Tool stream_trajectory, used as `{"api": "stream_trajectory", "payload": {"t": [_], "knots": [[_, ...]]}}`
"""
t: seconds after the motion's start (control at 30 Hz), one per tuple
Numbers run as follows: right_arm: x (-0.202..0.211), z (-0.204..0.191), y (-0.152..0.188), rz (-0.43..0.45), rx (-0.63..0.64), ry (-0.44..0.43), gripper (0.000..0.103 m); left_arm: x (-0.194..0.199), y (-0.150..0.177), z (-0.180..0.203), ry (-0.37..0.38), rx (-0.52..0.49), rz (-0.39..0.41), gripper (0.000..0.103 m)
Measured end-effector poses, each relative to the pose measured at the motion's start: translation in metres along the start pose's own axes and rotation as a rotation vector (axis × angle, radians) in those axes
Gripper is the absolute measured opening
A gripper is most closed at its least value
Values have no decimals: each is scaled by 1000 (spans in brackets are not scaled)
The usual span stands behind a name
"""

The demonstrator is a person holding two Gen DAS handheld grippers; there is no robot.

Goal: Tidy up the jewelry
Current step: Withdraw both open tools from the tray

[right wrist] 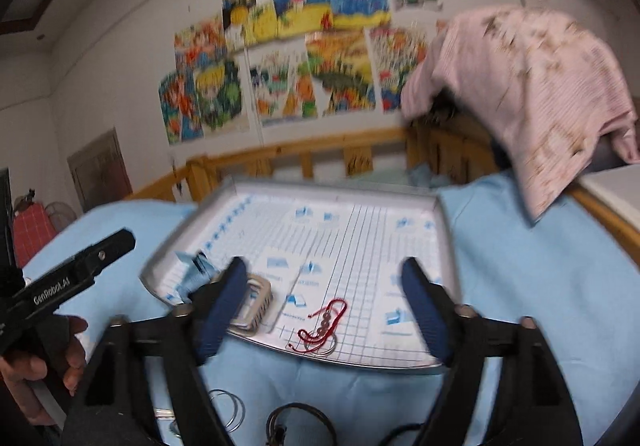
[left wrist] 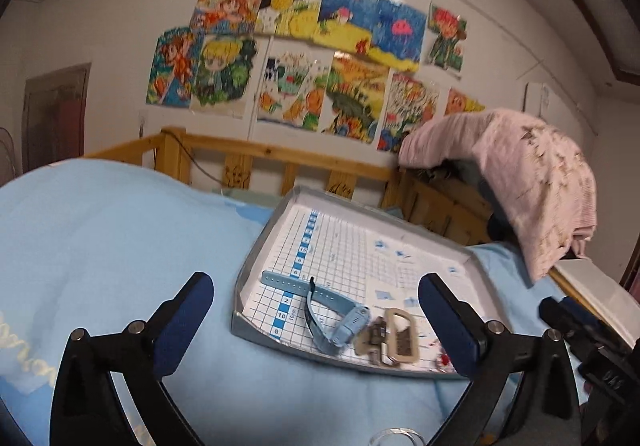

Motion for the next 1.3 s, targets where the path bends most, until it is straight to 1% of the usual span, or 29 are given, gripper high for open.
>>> {"api": "stream_trajectory", "payload": {"t": [0.03, 0.17, 0.3, 0.37, 0.4, 0.57, 0.77, 0.97, 1.1, 1.3], "knots": [[13, 2, -4, 32, -5, 4, 91, 10, -2, 0, -4, -4, 13, 103], [57, 2, -15, 121, 15, 9, 94, 44, -7, 4, 9, -21, 51, 103], [94, -4, -19, 171, 56, 24, 95, 79, -6, 5, 22, -24, 79, 103], [112, -8, -17, 182, 67, 24, 102, 96, -4, 4, 34, -19, 90, 103], [118, -11, -16, 188, 71, 21, 102, 102, -2, 5, 33, -19, 95, 103], [151, -21, -5, 196, 96, 4, 102, 132, 8, -4, 9, -25, 128, 103], [178, -27, 12, 202, 123, 14, 102, 156, 19, -13, -6, -37, 134, 103], [189, -29, 26, 188, 128, 12, 102, 173, 41, -13, -11, -84, 114, 103], [194, -32, 37, 172, 127, 9, 102, 179, 56, -15, -18, -98, 83, 103], [198, -33, 58, 139, 146, 20, 102, 185, 73, -9, -17, -142, 60, 103]]}}
Point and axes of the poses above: each gripper's, at about its wrist camera, not at the fingertips, and x roughly against the way its jaws point, z to its right, y to its underside, the point moved 9 cm from there along -x, roughly the way its jaws point
